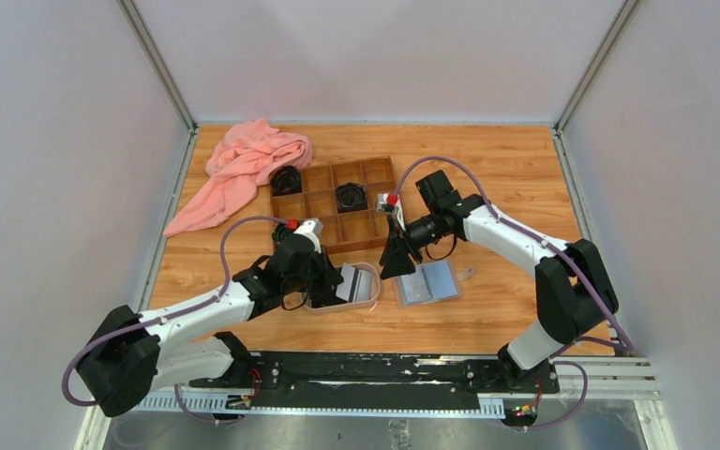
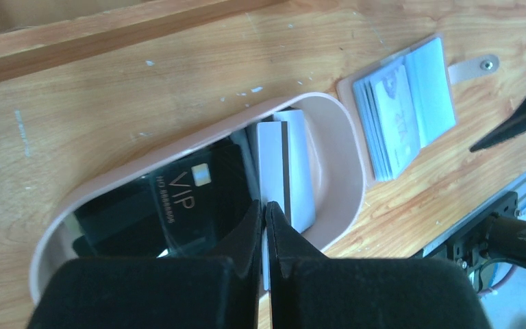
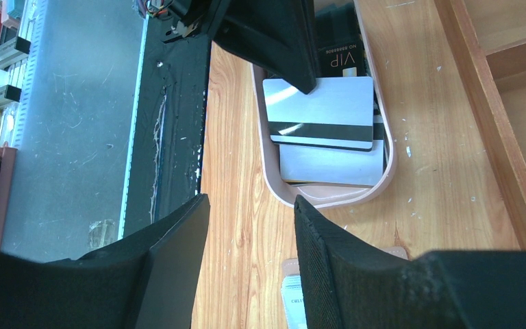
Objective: Put the credit cards into the card holder
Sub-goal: Pick up the credit card from the storage box.
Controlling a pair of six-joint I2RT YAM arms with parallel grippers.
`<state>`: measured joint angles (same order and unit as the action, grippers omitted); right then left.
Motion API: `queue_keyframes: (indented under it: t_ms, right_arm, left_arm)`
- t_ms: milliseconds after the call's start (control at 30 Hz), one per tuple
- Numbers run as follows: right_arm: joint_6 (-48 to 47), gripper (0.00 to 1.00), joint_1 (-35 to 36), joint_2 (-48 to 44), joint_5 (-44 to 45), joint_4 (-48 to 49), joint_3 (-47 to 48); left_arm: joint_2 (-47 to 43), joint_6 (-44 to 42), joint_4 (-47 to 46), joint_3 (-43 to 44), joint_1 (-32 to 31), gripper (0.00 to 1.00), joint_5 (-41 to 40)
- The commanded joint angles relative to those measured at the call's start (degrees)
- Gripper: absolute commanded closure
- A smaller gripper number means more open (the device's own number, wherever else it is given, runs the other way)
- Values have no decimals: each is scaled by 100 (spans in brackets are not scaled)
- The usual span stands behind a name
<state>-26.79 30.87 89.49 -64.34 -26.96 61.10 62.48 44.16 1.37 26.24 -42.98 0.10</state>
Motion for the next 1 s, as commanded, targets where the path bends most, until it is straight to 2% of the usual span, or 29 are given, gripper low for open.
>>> queue_keyframes:
  t_ms: [0,333,533,700,800,967]
  right_arm:
    - [1,48,44,11,-143,-11,-63]
    - [30,48,221,240,-97,12,1]
    - [171,47,466,662,6,50,482]
    - [-139,44,555,1103,149,38,1143]
    - [-651,38,576,1288,23,8,1413]
    - [-2116,31,785,1408,-3,-249,1549]
  left_arm:
    - [-112,40,-522,-376,374,100,541]
    - [-108,335,-1090,-728,807,100,1219]
    - [-518,-133,-1112,-765,809,100,1159]
    - [-657,-583,-1115,-804,812,100,1069]
    - [-677,-806,-1121,-826,813,100,1115]
    - [-880,-1098,-1120,-859,815,100,1149]
